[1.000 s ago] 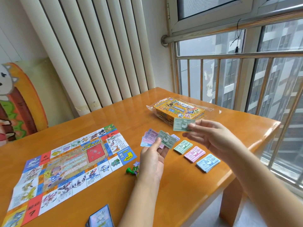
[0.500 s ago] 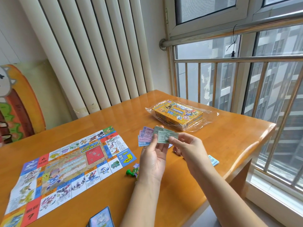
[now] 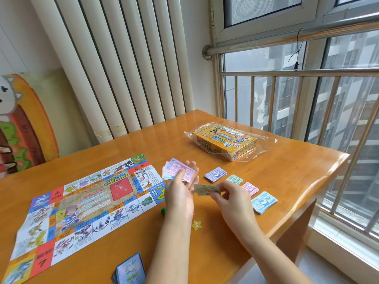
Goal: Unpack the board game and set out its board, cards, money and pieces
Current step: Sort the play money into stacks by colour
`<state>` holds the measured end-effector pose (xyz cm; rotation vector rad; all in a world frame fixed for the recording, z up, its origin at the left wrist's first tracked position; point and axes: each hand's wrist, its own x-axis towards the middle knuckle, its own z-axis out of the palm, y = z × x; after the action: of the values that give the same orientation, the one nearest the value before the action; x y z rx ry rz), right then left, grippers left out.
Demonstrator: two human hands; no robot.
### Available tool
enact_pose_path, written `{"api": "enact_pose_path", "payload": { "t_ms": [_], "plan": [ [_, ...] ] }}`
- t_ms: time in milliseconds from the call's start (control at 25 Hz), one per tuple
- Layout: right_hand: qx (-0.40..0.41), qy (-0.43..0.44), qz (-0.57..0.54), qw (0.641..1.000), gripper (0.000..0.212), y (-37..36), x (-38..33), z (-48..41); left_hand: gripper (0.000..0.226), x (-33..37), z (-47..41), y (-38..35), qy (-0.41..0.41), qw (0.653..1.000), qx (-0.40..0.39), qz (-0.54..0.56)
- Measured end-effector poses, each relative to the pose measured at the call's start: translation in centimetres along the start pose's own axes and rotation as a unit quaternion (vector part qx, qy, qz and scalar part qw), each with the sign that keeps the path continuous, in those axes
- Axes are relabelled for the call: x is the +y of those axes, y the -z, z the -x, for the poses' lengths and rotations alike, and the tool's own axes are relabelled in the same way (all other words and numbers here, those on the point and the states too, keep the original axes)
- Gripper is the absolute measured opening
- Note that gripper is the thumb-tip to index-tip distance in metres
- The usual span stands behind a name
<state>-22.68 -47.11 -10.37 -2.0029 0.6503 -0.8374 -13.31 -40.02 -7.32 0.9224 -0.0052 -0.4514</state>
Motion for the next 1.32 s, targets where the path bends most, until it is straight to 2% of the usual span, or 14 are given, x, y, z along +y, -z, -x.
{"api": "enact_pose_path", "payload": {
  "t_ms": [120,200,320,480,560,680,800,880,1120,1320],
  "plan": [
    [-0.026,0.002,0.032,0.999,0.012,-0.4,0.3,0.1,0.021,-1.0,-0.2,0.2,0.044,0.995,0.019,-0.093],
    [-0.045,-0.002,0.036,0.998,0.011,-0.5,0.4,0.1,0.021,-1.2,-0.4,0.5,0.065,0.992,0.033,-0.102],
    [-0.057,0.009,0.034,0.998,0.015,-0.6,0.3,0.2,0.022,-1.4,-0.6,0.7,0.097,0.992,0.025,-0.076],
    [-0.036,0.023,-0.065,0.997,0.02,1.4,-0.7,-1.3,0.022,-1.6,-0.5,0.3,0.119,0.993,-0.017,0.01],
    [-0.042,0.019,-0.024,0.999,0.017,3.8,-0.9,-4.4,0.024,-1.6,-0.5,0.1,0.133,0.991,-0.012,0.004],
    [-0.143,-0.017,0.075,0.987,0.013,7.0,-0.6,-9.5,0.028,-1.7,0.1,-0.2,0.188,0.981,-0.032,-0.023],
    [-0.248,-0.037,0.104,0.962,0.012,7.1,0.5,-11.6,0.031,-2.0,0.6,-0.7,0.218,0.974,-0.043,-0.04],
    [-0.286,-0.036,0.115,0.951,0.014,6.5,1.4,-11.9,0.031,-2.3,0.6,-0.9,0.223,0.973,-0.044,-0.045],
    [-0.296,0.004,0.199,0.934,0.013,5.3,3.0,-11.9,0.031,-2.8,0.9,-1.3,0.23,0.97,-0.049,-0.052],
    [-0.308,0.009,0.178,0.935,0.018,5.6,3.7,-12.0,0.031,-2.8,1.0,-1.5,0.228,0.972,-0.048,-0.036]
  ]
}}
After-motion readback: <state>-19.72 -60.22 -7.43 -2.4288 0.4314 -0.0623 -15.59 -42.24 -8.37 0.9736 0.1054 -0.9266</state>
